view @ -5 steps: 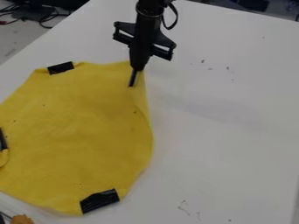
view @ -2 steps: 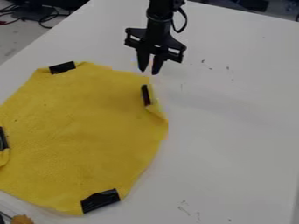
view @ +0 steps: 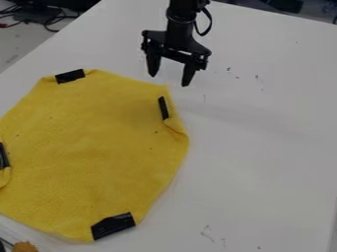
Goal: Unfold the cloth from left to right
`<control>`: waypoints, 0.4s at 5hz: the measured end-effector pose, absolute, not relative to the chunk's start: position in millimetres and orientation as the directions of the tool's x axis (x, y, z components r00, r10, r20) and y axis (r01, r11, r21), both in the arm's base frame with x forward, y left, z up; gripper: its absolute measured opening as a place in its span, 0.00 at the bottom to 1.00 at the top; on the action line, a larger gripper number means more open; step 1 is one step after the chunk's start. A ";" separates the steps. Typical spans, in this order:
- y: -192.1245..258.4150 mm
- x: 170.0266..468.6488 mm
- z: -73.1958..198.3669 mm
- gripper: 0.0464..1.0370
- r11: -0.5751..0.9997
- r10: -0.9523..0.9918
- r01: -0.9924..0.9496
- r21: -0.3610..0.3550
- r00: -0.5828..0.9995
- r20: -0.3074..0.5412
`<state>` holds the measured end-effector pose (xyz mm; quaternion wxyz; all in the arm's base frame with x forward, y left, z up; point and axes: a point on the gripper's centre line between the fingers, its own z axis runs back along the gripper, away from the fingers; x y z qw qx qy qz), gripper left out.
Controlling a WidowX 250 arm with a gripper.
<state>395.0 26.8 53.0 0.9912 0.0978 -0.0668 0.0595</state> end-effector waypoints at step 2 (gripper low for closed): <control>26.0 386.2 43.9 0.96 0.972 0.120 -0.141 0.186 0.986 0.118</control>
